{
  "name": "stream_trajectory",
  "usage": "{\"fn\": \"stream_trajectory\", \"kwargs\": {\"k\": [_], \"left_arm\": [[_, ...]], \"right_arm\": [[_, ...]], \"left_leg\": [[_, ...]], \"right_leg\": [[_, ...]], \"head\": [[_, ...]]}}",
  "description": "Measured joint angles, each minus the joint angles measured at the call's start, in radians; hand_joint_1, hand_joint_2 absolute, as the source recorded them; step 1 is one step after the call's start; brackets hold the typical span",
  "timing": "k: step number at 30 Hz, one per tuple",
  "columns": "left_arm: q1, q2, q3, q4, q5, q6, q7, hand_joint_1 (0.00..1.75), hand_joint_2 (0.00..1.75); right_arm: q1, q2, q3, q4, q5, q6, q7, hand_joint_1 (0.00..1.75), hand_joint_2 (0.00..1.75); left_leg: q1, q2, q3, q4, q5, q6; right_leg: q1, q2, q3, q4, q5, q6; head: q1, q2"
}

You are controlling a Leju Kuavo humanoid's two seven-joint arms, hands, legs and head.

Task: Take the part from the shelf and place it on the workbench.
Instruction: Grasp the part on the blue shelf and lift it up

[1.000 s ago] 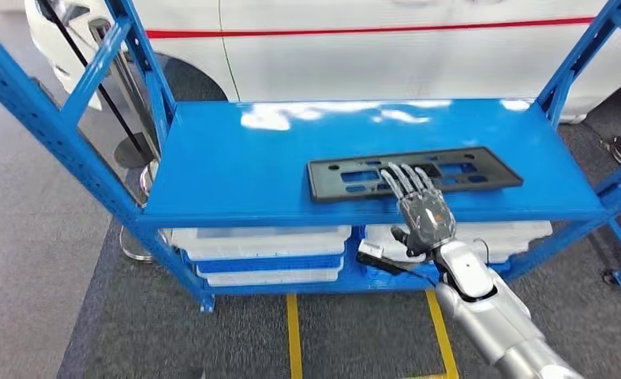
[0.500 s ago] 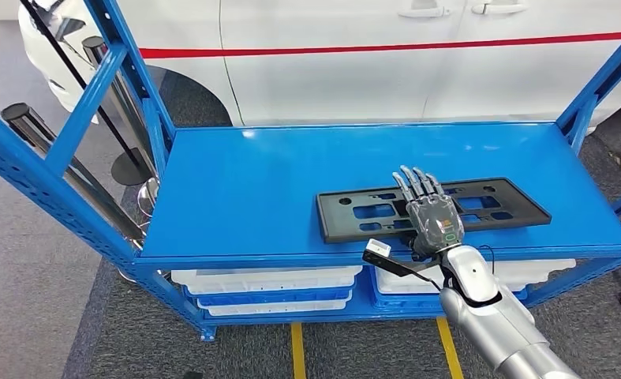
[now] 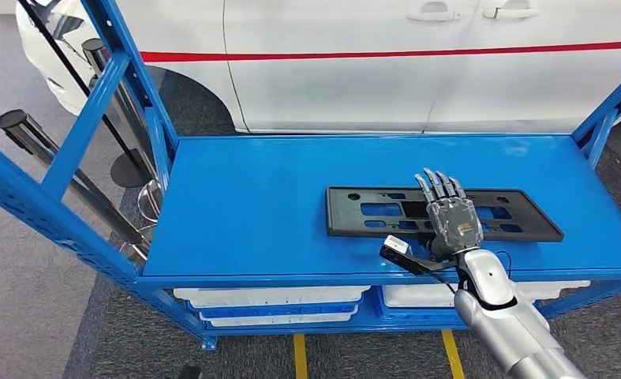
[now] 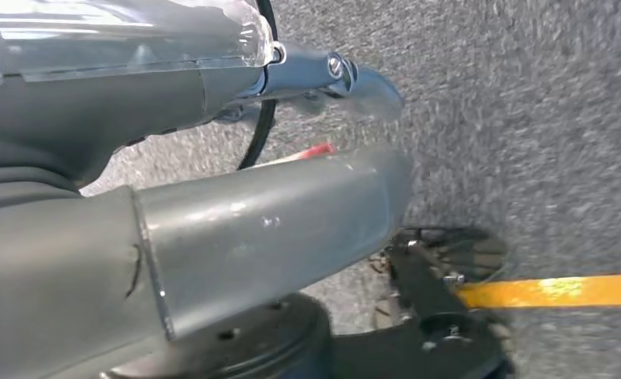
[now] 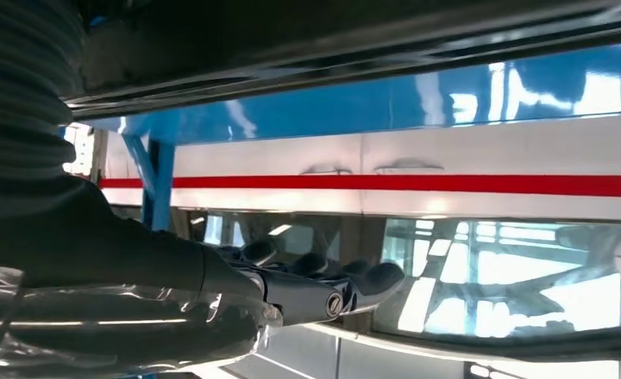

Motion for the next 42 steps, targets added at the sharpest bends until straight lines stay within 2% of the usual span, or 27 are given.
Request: {"fn": "stream_trajectory", "kwargs": {"k": [4,8,12,42], "left_arm": [[0.000,0.000,0.000,0.000,0.001,0.000,0.000,0.00,0.00],[0.000,0.001,0.003,0.000,0.007,0.001,-0.001,0.00,0.00],[0.001,0.002,0.015,0.000,0.012,0.004,-0.003,0.00,0.00],[0.001,0.002,0.044,0.000,0.010,0.010,-0.008,0.00,0.00]], "right_arm": [[0.001,0.000,-0.006,0.000,0.001,0.001,0.000,0.00,1.75],[0.003,-0.001,-0.010,0.000,0.012,0.052,0.014,1.72,1.75],[-0.001,-0.010,-0.018,0.005,0.024,0.127,0.048,1.75,1.75],[-0.016,-0.016,-0.038,0.011,0.015,0.175,0.033,1.75,1.75]], "left_leg": [[0.001,0.002,0.003,-0.003,-0.001,-0.002],[0.001,0.002,0.004,-0.005,-0.002,-0.003],[0.001,0.002,0.005,-0.006,-0.001,-0.004],[-0.002,0.001,0.005,-0.006,-0.001,-0.004]], "right_leg": [[0.001,0.001,0.000,0.000,-0.004,-0.002],[0.001,0.001,0.001,0.001,-0.005,-0.004],[0.001,0.000,0.001,0.001,-0.005,-0.004],[0.000,0.000,0.003,0.001,-0.005,-0.004]], "head": [[0.000,0.000],[0.000,0.000],[0.000,0.000],[0.000,0.000]]}}
